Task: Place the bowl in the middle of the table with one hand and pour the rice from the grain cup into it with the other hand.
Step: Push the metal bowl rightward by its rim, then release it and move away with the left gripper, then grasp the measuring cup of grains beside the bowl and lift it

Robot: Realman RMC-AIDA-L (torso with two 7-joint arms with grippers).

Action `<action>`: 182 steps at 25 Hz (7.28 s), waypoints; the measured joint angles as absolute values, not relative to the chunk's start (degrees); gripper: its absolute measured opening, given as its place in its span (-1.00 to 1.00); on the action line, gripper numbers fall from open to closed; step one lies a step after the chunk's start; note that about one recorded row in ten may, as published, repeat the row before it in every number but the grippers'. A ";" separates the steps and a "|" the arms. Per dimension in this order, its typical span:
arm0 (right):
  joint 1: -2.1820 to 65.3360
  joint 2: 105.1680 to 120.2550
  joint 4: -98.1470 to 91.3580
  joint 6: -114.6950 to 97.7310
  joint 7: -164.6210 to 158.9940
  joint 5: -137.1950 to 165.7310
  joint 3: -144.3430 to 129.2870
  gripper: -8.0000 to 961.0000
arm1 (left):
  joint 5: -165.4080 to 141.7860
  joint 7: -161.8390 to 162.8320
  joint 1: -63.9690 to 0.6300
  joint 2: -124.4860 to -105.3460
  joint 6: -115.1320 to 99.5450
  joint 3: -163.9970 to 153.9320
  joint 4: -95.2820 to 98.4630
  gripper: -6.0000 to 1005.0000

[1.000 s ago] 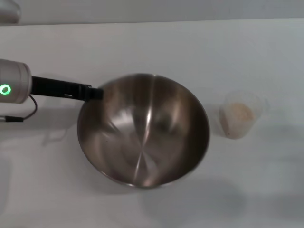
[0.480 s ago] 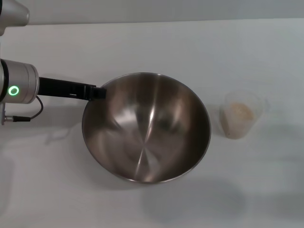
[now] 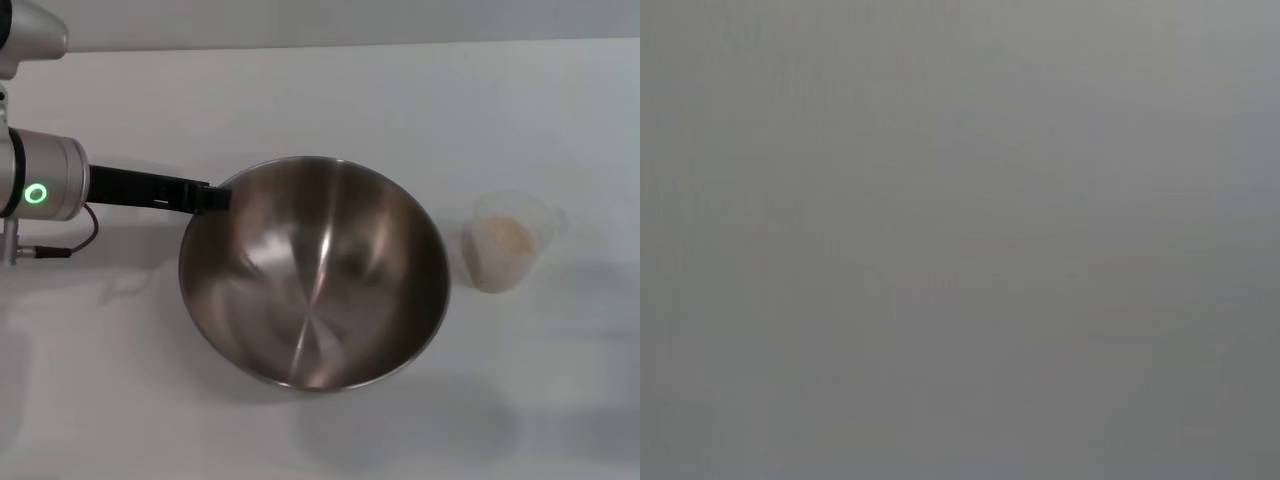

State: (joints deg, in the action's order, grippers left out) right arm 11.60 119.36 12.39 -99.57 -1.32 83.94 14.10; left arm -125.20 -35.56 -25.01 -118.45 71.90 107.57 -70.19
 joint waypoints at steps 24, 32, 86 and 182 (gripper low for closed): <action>10.88 119.45 12.39 -100.26 -1.32 83.93 13.81 0.57 | -112.73 -44.20 -24.74 -118.05 73.92 111.10 -72.11 -0.37; 10.25 119.53 12.52 -101.79 -1.32 84.18 13.71 0.57 | -112.01 -54.48 -18.93 -118.52 54.22 107.44 -83.86 0.20; 11.80 119.53 13.71 -79.53 -0.08 86.57 -7.45 0.58 | -135.25 -4.74 -16.31 -118.82 -73.17 67.05 -21.62 0.65; 16.26 119.68 13.09 -76.78 0.18 86.59 -7.13 -0.77 | -135.00 -4.66 -15.49 -118.91 -72.42 67.06 -20.04 0.65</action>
